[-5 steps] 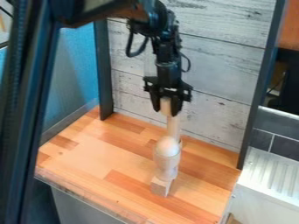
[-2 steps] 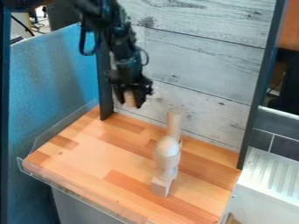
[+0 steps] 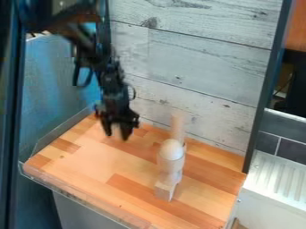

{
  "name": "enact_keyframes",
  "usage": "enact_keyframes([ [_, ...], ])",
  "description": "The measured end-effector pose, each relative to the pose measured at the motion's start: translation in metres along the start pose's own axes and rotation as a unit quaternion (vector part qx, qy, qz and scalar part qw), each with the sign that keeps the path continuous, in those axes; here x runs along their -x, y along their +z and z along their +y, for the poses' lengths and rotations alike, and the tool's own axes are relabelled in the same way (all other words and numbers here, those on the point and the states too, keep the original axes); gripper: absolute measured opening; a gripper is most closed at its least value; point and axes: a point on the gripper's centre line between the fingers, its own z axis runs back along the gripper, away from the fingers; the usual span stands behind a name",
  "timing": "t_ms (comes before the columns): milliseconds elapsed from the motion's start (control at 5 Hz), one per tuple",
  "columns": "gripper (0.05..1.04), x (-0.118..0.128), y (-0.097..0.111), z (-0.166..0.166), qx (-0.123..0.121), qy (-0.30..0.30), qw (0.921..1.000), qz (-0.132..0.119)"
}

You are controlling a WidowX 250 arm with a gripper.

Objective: Move the small cylindrical object to the left of the table

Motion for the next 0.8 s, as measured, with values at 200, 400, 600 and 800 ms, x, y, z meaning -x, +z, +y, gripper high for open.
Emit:
enact_keyframes([
  [200,0.583,0.0162,-0.0273,0.0082,-0.005,0.001,0.9996,0.027],
  [400,0.639,0.0141,-0.0316,0.0103,-0.009,-0.004,0.9997,0.021],
  [600,0.912,0.0148,-0.0332,0.0117,-0.005,0.006,0.9999,0.011],
  [800,1.004,0.0164,-0.0287,0.0061,0.007,0.007,0.9999,0.005],
])
